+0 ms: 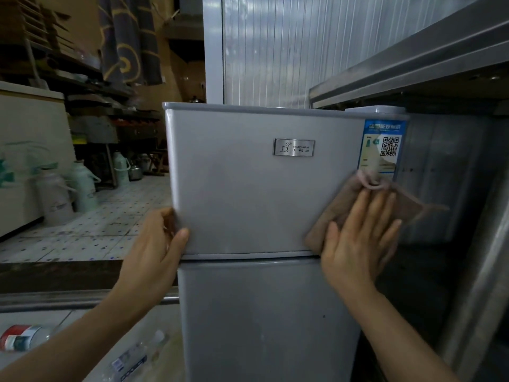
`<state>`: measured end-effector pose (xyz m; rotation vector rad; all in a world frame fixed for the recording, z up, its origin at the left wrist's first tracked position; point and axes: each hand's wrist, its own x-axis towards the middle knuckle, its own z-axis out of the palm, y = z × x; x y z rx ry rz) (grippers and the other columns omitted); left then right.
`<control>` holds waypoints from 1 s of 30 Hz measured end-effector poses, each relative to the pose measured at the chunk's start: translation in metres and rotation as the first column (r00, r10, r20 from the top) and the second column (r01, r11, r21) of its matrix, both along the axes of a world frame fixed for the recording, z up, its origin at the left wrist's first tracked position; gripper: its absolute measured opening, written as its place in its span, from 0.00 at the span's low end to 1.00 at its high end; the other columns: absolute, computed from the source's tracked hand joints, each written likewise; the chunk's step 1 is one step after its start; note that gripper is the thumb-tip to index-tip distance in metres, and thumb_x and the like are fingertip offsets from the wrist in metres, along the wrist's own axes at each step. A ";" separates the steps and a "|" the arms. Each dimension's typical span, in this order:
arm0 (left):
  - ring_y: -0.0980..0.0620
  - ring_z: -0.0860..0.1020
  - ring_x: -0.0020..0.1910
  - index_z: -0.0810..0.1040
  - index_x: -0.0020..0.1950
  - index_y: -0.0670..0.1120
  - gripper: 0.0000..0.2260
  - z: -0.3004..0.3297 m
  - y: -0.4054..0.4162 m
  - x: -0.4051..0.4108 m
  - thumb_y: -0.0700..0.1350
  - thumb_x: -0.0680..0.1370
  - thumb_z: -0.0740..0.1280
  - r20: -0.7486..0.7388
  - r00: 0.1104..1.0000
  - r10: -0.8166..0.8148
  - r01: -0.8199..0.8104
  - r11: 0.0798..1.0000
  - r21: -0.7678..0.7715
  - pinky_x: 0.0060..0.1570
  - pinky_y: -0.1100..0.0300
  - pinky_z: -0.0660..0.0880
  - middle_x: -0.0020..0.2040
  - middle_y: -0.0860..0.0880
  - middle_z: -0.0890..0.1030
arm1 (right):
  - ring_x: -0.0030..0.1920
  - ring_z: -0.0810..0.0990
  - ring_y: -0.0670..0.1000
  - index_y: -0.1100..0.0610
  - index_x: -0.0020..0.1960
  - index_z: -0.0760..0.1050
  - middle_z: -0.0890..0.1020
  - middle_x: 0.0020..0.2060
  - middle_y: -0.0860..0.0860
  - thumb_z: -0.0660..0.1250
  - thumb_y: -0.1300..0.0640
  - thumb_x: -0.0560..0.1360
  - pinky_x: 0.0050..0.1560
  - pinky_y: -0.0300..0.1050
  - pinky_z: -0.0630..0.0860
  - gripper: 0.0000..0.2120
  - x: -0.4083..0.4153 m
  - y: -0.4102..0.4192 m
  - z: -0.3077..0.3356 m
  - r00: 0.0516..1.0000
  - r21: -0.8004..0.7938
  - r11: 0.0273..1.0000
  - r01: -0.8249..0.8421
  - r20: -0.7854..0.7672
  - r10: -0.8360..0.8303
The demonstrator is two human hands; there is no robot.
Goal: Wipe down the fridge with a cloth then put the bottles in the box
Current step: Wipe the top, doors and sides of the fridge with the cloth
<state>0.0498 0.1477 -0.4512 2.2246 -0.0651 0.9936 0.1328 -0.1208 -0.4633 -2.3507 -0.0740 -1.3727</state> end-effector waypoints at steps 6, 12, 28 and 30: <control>0.58 0.76 0.42 0.65 0.51 0.50 0.05 -0.011 0.006 0.006 0.50 0.79 0.56 -0.058 0.996 -0.067 0.065 0.997 -0.046 0.40 0.58 0.75 0.43 0.54 0.76 | 0.75 0.44 0.63 0.57 0.77 0.42 0.47 0.76 0.59 0.55 0.44 0.75 0.72 0.65 0.44 0.38 -0.013 0.084 -0.007 0.984 -0.176 0.979 -0.101 0.129 0.125; 0.61 0.76 0.41 0.65 0.47 0.56 0.02 -0.011 0.009 0.006 0.50 0.79 0.57 -0.064 0.994 -0.090 0.085 0.994 -0.064 0.36 0.63 0.72 0.43 0.55 0.76 | 0.76 0.43 0.57 0.54 0.77 0.47 0.47 0.76 0.53 0.56 0.42 0.72 0.72 0.65 0.46 0.39 0.006 0.004 -0.008 0.978 -0.335 0.937 -0.096 0.142 0.151; 0.65 0.75 0.49 0.67 0.62 0.60 0.15 -0.026 0.059 -0.036 0.44 0.79 0.61 -0.211 0.962 -0.172 0.137 0.975 -0.173 0.44 0.69 0.70 0.54 0.63 0.73 | 0.75 0.45 0.61 0.52 0.75 0.58 0.50 0.75 0.54 0.59 0.46 0.74 0.71 0.61 0.49 0.32 -0.026 0.133 0.033 0.912 -0.512 0.830 -0.221 0.195 0.362; 0.63 0.74 0.49 0.67 0.64 0.56 0.16 -0.036 0.069 -0.040 0.41 0.78 0.62 -0.233 0.966 -0.114 0.078 0.984 -0.158 0.44 0.70 0.69 0.55 0.60 0.73 | 0.74 0.47 0.63 0.50 0.75 0.59 0.51 0.75 0.55 0.59 0.46 0.75 0.70 0.63 0.53 0.30 -0.026 0.146 0.040 0.909 -0.488 0.845 -0.221 0.211 0.359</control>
